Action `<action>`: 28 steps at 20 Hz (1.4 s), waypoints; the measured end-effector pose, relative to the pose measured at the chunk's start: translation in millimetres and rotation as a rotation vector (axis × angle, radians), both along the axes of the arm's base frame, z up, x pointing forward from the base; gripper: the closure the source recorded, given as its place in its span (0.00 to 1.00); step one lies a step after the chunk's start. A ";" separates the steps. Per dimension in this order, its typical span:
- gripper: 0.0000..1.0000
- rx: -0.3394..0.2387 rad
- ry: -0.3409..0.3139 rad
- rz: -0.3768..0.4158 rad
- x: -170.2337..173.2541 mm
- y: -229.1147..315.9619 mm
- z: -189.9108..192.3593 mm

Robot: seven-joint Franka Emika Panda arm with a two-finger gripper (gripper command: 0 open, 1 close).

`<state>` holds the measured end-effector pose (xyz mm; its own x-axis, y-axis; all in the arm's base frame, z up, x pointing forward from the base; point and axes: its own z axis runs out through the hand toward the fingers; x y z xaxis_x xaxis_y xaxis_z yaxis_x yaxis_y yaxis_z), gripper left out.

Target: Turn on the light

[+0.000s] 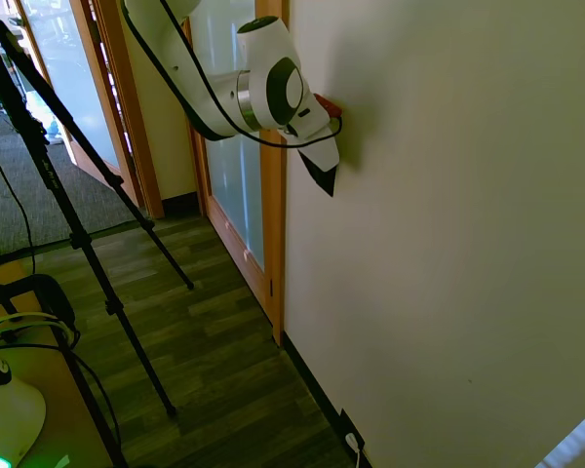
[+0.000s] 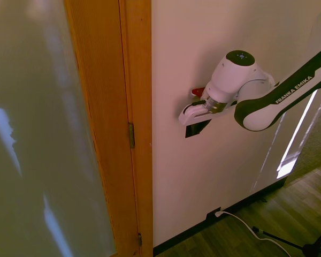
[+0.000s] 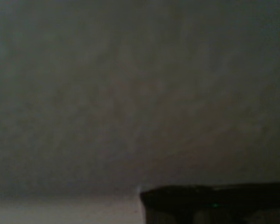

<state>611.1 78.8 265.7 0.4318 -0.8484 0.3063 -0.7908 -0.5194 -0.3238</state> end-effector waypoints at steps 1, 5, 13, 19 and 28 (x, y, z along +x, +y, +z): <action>1.00 0.000 0.000 0.000 0.0 -0.2 0.0; 1.00 0.000 -0.001 0.000 0.1 -0.1 0.4; 1.00 0.003 -0.032 -0.019 -5.1 0.8 14.2; 1.00 0.008 -0.097 -0.042 -36.0 1.3 51.8; 1.00 0.002 -0.124 -0.091 -104.3 -11.8 98.0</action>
